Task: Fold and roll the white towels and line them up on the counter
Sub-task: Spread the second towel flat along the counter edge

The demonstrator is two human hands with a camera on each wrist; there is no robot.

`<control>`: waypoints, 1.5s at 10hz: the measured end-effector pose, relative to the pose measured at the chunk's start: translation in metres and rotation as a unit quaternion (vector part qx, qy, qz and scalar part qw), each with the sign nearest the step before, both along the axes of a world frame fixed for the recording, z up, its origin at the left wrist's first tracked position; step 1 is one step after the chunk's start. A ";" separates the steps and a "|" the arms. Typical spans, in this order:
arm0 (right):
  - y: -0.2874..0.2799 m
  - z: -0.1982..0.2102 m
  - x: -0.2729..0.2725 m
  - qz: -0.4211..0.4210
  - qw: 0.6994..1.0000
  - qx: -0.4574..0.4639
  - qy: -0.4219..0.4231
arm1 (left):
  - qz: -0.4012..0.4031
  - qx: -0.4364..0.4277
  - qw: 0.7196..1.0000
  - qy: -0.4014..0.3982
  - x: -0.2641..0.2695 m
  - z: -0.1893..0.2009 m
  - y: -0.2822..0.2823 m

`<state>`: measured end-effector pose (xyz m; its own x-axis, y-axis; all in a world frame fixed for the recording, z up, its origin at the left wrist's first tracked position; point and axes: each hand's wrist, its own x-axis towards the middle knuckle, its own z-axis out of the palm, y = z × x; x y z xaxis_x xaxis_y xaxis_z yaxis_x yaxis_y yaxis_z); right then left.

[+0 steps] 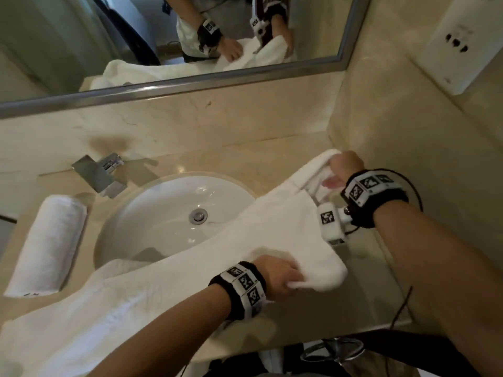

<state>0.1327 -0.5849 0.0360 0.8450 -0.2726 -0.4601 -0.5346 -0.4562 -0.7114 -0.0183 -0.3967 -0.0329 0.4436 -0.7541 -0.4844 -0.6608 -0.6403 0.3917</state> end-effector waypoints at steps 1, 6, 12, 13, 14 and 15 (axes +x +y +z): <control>0.012 0.039 0.030 -0.080 0.983 0.146 -0.073 | -0.056 0.056 0.997 0.018 -0.009 -0.004 -0.008; 0.016 -0.007 -0.028 0.137 0.984 0.060 0.094 | 0.061 0.070 0.993 0.066 -0.013 -0.004 -0.027; 0.012 -0.107 -0.097 0.158 0.987 -0.027 -0.011 | 0.325 0.021 0.946 0.007 0.074 -0.022 -0.018; 0.016 -0.104 -0.096 0.116 0.992 0.011 -0.051 | 0.301 0.043 0.953 -0.007 0.075 -0.029 -0.029; 0.015 -0.110 -0.093 0.130 0.991 -0.013 0.002 | 0.378 0.004 0.926 0.001 0.080 -0.026 -0.031; 0.013 -0.118 -0.091 0.139 0.987 -0.079 0.031 | 0.439 0.009 0.898 0.000 0.084 -0.025 -0.026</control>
<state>0.0422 -0.5719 -0.0820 0.8692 -0.1075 -0.4827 -0.4132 -0.6941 -0.5895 0.0660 -0.4231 -0.0576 0.8637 -0.1055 -0.4928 0.1024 -0.9207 0.3766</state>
